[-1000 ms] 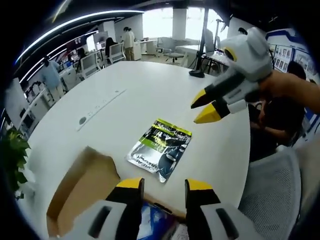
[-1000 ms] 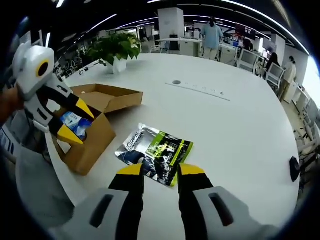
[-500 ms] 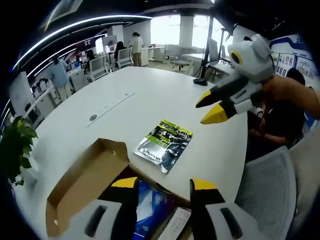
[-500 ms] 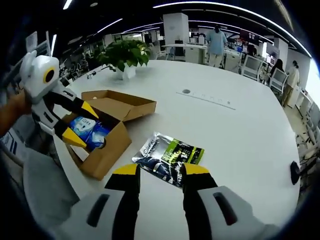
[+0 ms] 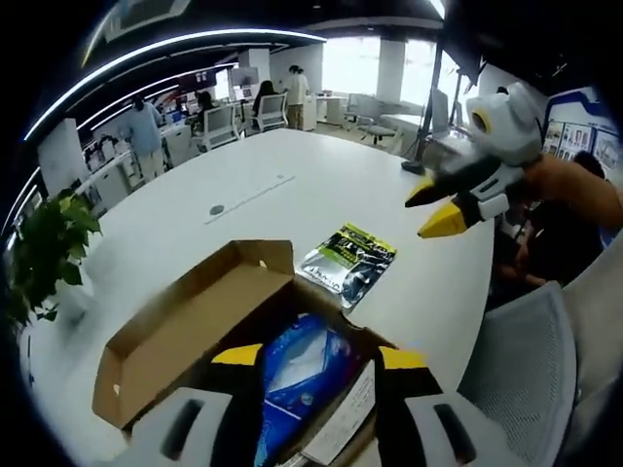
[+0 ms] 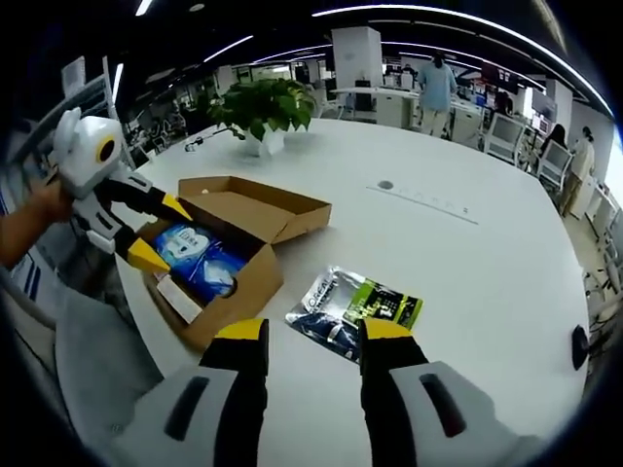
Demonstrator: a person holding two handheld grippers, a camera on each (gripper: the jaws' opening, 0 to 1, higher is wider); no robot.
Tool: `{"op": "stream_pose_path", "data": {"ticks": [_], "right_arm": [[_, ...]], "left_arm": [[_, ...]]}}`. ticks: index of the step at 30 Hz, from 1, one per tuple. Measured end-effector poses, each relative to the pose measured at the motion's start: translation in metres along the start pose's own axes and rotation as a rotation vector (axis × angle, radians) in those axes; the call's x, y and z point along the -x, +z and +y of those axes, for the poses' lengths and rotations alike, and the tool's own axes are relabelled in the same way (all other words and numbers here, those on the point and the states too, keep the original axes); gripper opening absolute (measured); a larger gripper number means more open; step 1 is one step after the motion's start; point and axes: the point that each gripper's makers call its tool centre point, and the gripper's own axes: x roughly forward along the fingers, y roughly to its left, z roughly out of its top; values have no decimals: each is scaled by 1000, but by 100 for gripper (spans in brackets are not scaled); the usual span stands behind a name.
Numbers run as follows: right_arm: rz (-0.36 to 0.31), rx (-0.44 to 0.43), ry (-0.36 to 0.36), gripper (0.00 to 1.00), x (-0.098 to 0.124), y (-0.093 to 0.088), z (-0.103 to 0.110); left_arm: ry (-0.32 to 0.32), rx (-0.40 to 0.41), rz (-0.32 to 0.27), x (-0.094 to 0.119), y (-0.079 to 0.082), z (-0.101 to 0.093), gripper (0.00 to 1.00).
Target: Operate the shoe box by opening the lid, removing the specified soft item, and placing it in the target area until the item is outside and the box remains undamaged.
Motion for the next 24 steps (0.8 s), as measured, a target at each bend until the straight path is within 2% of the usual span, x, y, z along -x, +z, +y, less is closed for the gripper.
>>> {"op": "stream_pose_path", "data": {"ticks": [24], "right_arm": [[-4, 44, 119, 36, -24, 15, 57]], "left_arm": [[152, 149, -24, 55, -51, 47, 47]]}}
